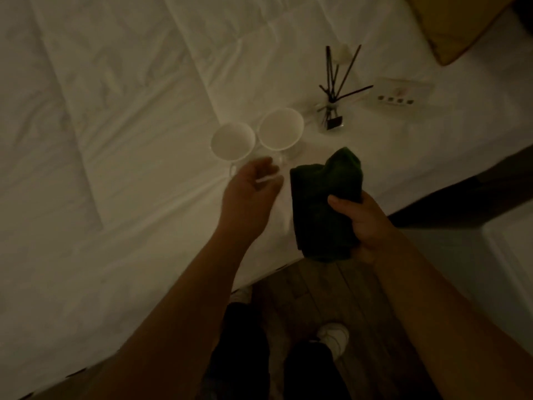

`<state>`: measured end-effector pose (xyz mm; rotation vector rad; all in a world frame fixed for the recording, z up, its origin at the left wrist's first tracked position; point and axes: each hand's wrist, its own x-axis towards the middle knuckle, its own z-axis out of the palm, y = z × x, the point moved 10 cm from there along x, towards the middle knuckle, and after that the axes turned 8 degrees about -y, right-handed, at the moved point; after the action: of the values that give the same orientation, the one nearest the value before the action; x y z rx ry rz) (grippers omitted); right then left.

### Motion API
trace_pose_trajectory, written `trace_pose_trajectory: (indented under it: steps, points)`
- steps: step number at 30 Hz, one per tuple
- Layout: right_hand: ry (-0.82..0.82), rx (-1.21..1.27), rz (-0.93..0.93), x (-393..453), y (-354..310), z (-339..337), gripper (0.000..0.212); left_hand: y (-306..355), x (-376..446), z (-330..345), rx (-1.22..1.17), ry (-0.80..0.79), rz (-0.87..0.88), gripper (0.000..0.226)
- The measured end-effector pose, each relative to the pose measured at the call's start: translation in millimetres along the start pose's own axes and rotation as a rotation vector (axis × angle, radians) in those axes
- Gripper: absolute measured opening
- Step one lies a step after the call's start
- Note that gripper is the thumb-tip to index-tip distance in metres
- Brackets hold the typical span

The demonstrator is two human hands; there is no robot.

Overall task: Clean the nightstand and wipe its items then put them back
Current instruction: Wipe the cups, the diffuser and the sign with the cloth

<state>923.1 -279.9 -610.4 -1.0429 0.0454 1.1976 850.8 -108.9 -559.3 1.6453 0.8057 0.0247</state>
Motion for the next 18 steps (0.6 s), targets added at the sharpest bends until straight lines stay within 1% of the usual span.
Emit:
trace_pose_trajectory:
  steps: [2,3,4,5,7,8,9,10,11,14,17,18]
  points:
    - [0.035,0.048,-0.021,13,7,10,0.044,20,6,-50,0.277,0.218,0.175,0.036]
    - [0.051,0.067,-0.038,18,9,15,0.048,27,13,-64,0.4,0.265,0.249,0.042]
    - [0.061,0.081,-0.06,23,10,21,0.049,28,26,-74,0.518,0.264,0.271,0.052]
    - [0.069,0.091,-0.082,28,11,27,0.048,23,42,-77,0.629,0.212,0.242,0.066]
    - [0.098,0.096,-0.123,34,12,37,0.043,1,76,-70,0.779,0.012,0.104,0.095]
    - [0.122,0.087,-0.141,35,13,40,0.041,-9,88,-62,0.821,-0.091,0.055,0.104]
    - [0.153,0.073,-0.16,36,13,42,0.039,-16,96,-54,0.849,-0.169,0.042,0.107]
    - [0.182,0.062,-0.177,37,14,45,0.038,-18,101,-48,0.87,-0.21,0.054,0.106]
    - [0.211,0.051,-0.194,37,13,47,0.037,-18,106,-47,0.867,-0.214,0.079,0.102]
    - [0.268,-0.014,-0.254,35,9,59,0.032,-6,107,-66,0.731,-0.137,0.148,0.093]
    - [0.343,-0.237,-0.327,32,1,83,0.03,10,88,-93,0.581,-0.106,0.235,0.091]
    - [0.367,-0.328,-0.368,31,-4,94,0.03,14,80,-97,0.554,-0.12,0.251,0.092]
